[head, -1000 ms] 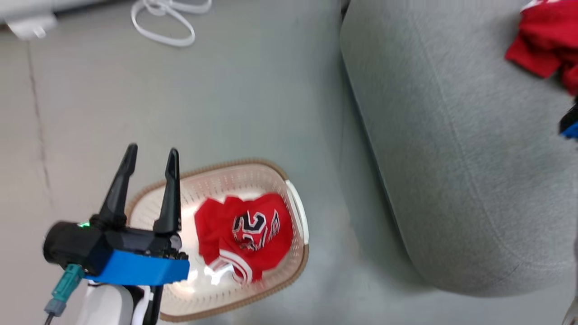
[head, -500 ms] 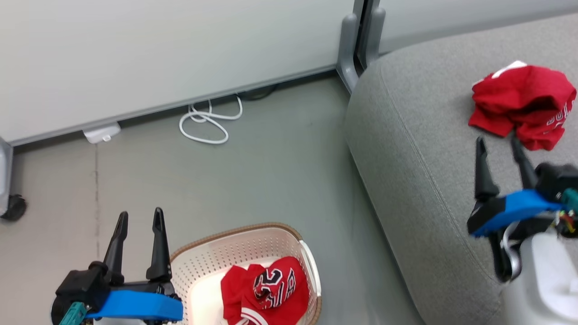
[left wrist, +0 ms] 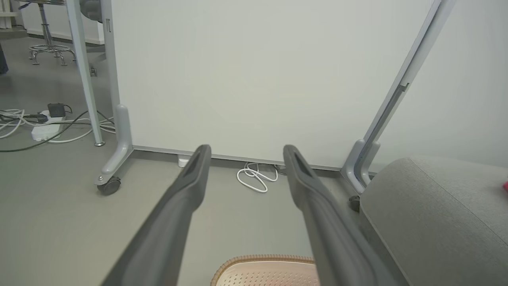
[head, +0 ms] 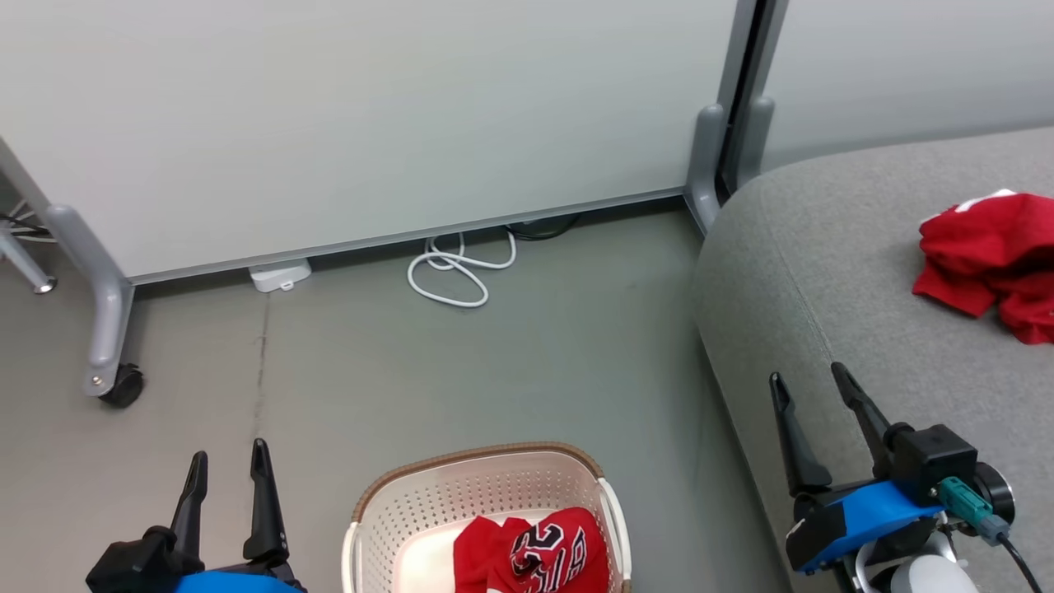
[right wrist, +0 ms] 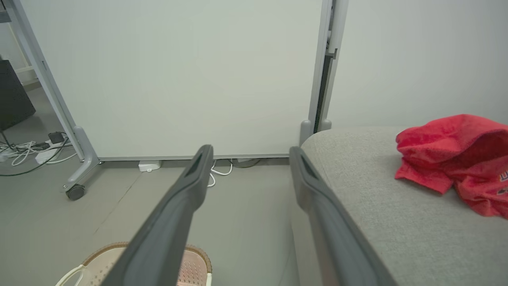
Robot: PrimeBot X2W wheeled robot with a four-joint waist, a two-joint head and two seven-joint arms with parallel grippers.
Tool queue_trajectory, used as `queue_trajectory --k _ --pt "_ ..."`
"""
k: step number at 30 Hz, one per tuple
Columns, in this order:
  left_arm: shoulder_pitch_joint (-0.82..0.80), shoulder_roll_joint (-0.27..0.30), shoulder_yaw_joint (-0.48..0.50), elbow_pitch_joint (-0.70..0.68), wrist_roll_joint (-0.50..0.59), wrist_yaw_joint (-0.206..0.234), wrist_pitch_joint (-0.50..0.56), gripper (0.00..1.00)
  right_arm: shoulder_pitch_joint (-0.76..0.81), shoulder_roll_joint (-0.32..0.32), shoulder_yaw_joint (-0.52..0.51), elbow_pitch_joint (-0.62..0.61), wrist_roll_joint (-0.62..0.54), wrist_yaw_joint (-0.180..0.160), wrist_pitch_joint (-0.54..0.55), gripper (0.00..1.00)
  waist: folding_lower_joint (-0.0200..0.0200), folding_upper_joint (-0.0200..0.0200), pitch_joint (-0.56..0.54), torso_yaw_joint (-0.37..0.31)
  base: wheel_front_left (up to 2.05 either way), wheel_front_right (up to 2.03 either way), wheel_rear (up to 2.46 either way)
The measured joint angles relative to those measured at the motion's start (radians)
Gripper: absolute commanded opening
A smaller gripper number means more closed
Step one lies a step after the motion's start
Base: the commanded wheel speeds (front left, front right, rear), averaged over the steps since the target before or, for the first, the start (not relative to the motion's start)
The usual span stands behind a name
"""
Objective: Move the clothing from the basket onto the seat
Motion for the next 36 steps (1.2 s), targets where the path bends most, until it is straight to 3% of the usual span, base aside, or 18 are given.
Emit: queue_trajectory --k 12,36 --pt "0.020 -0.002 -0.002 0.020 0.003 -0.004 0.000 1.00 0.069 0.001 0.023 -0.067 0.025 0.000 0.040 1.00 0.0002 0.0000 -0.038 0.067 0.00 0.00 0.00" --pt "0.023 0.014 -0.024 0.011 -0.002 -0.004 0.000 1.00 0.078 0.001 0.030 -0.071 0.045 0.000 0.060 1.00 0.0002 0.0000 -0.005 0.051 0.00 0.00 0.00"
